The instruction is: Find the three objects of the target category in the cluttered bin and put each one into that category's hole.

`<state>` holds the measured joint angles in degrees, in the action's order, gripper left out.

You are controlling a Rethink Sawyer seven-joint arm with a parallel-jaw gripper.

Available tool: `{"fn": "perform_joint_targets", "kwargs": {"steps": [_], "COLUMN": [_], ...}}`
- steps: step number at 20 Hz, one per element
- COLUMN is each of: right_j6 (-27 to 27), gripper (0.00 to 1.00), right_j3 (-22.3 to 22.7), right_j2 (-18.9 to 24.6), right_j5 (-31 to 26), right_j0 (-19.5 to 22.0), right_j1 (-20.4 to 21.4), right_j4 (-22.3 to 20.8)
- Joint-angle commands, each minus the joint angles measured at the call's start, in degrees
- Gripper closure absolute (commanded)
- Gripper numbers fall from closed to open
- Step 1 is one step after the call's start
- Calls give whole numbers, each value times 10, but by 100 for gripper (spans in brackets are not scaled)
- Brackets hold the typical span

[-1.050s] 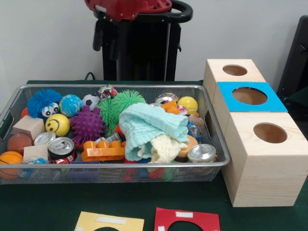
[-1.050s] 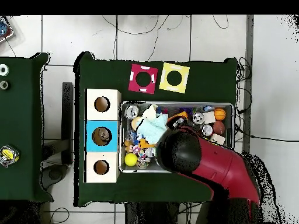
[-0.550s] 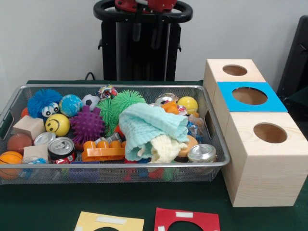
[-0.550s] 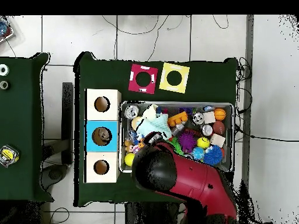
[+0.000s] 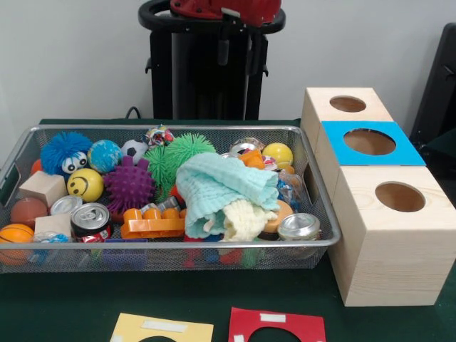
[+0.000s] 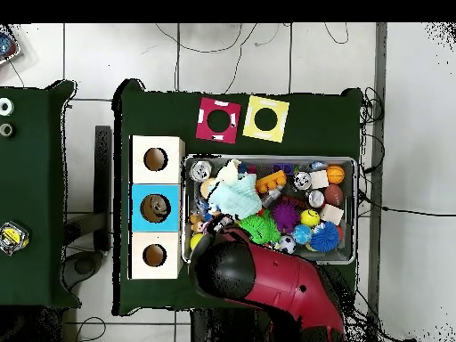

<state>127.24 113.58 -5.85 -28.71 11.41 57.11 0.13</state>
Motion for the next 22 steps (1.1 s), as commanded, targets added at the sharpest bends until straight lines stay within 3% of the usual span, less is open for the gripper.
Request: {"fn": "perform_joint_targets", "kwargs": {"steps": [1,6,15,22], "right_j6": [40,59,49,36], "gripper": [0,0,0,0], "right_j3": [48,32,3,-36], "right_j2": [66,64,90,91], "right_j5": [77,100,147,100], "right_j0": [10,1,26,29], "right_j1": [-65,-96,-159,-161], "right_j4": [3,7,9,16]}}
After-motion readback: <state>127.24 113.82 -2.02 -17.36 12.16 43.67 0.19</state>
